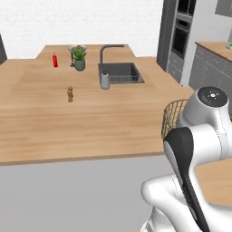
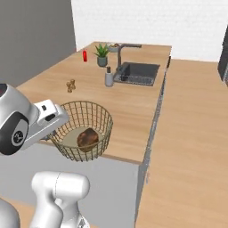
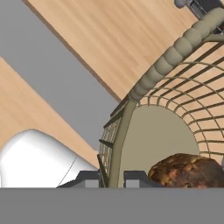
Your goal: Open the cabinet, pick up the bread from the cabinet and place it in the basket. Then move the basket to the dining counter.
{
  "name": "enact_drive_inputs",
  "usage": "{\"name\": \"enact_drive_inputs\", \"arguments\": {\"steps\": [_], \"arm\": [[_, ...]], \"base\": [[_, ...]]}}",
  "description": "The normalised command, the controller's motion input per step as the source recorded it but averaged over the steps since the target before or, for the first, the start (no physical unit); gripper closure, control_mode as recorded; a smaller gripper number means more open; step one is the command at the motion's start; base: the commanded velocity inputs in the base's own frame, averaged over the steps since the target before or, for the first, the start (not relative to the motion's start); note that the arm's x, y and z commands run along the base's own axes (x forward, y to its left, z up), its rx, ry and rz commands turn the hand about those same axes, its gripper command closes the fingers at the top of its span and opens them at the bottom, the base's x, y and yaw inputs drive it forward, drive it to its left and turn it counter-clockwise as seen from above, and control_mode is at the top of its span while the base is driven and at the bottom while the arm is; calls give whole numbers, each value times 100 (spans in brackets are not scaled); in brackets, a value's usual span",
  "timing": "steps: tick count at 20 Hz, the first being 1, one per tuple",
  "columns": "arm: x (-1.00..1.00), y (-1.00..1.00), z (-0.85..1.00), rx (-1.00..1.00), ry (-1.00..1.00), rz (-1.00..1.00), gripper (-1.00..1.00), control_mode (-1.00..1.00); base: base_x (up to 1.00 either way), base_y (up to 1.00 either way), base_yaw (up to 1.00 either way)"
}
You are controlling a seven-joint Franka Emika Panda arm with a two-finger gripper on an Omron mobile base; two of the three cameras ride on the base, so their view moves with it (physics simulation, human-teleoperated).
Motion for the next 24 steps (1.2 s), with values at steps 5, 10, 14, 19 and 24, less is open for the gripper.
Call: {"name": "enact_drive_inputs", "arguments": {"steps": [5, 10, 14, 19, 24], "arm": [[0, 0, 0, 0, 0, 0, 100, 100], [0, 0, 0, 0, 0, 0, 100, 100], [0, 0, 0, 0, 0, 0, 100, 100], [0, 0, 0, 0, 0, 0, 100, 100], [65, 63, -6, 4, 1, 0, 100, -100]], "base": [[0, 100, -24], [19, 100, -19], [18, 100, -14], [45, 92, -9], [9, 15, -1]]}}
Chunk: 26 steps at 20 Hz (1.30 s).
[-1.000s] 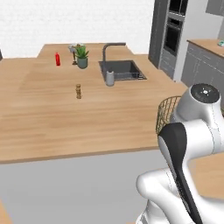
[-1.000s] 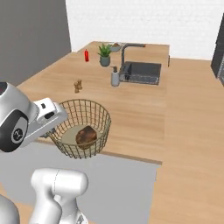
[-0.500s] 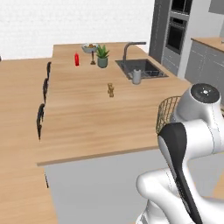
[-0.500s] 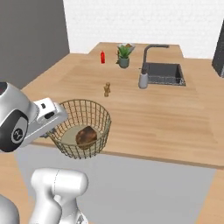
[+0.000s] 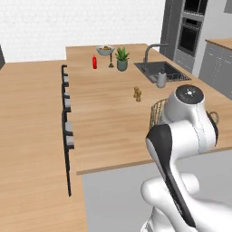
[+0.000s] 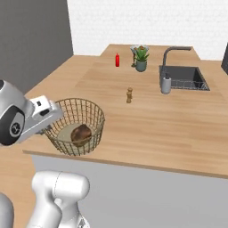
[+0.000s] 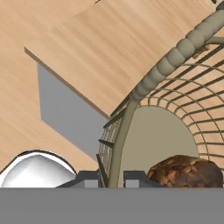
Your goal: Open the cabinet, pick up the bread from the cabinet and place it in the basket. Then move the basket to the dining counter.
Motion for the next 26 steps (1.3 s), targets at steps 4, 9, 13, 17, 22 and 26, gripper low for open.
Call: {"name": "enact_drive_inputs", "arguments": {"steps": [4, 9, 13, 17, 22, 26], "arm": [[100, 69, -17, 14, 2, 13, 100, -100], [100, 42, -34, 10, 2, 26, 100, -100], [100, 41, -56, 0, 1, 24, 100, -100], [100, 22, -64, -4, 4, 12, 100, -100], [100, 10, -39, -2, 3, 3, 100, -100], [100, 11, -54, -8, 1, 0, 100, -100]], "base": [[0, 0, 0], [0, 0, 0], [0, 0, 0], [0, 0, 0], [0, 0, 0], [0, 0, 0]]}}
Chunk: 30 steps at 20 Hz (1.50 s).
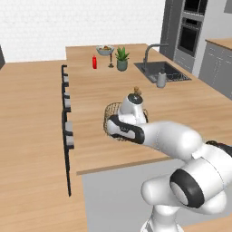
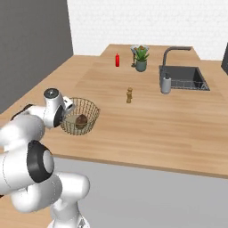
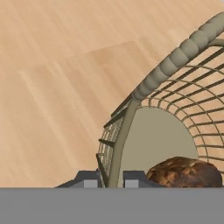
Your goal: Open the cabinet, pick up the bread from the cabinet and place it in the basket. Then move the basket to the dining counter.
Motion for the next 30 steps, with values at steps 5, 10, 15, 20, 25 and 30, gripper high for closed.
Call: {"name": "enact_drive_inputs", "arguments": {"steps": [5, 10, 15, 20, 25, 30], "arm": [[66, 5, -55, -6, 5, 0, 100, -100], [15, 0, -13, -1, 1, 0, -100, -100], [-1, 0, 31, 0, 0, 0, -100, -100], [-45, -5, 100, -1, -4, 0, -100, -100], [-59, -9, 100, 0, -2, -4, -100, -100], [-63, -28, 93, 0, 0, -4, -100, -100]], "base": [[0, 0, 0], [0, 0, 0], [0, 0, 0], [0, 0, 0], [0, 0, 0], [0, 0, 0]]}}
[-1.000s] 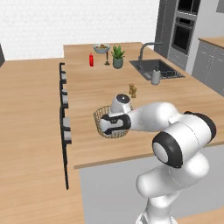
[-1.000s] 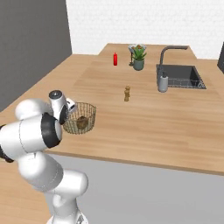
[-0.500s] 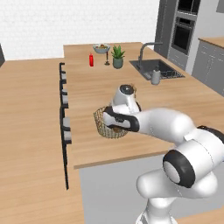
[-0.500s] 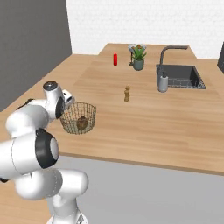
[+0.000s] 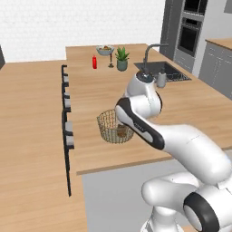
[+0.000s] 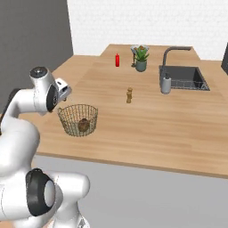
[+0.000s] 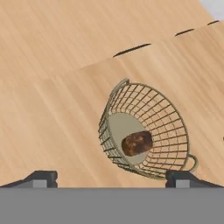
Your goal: Open the cabinet, pick up the bread from the cabinet and place it in the basket. Then move the basket to the dining counter.
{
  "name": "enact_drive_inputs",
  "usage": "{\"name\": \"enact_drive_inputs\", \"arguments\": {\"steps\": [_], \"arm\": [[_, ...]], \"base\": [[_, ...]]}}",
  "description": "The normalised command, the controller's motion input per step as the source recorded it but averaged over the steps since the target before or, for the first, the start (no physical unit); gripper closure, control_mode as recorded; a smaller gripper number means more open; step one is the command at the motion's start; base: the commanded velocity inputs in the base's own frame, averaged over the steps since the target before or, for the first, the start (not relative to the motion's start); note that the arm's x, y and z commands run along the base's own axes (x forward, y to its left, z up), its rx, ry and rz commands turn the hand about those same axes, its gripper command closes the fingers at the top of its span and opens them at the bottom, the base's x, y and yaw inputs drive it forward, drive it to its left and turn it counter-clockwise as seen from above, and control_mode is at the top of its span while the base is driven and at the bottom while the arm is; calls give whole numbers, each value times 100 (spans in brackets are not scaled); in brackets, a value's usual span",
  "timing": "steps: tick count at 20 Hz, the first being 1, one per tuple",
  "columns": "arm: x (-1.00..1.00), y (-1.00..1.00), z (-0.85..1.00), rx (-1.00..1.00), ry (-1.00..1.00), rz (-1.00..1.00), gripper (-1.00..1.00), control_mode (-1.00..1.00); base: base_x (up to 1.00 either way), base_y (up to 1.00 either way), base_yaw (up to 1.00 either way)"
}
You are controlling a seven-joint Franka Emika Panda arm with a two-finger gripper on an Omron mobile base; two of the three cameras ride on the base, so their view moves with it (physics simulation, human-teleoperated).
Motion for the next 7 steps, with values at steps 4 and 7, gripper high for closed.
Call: {"name": "enact_drive_inputs", "arguments": {"steps": [4, 7], "arm": [[-72, -40, 67, 1, -2, -6, -100, -100], [-75, -40, 32, 2, -2, -8, -100, -100]], "base": [[0, 0, 0], [0, 0, 0]]}}
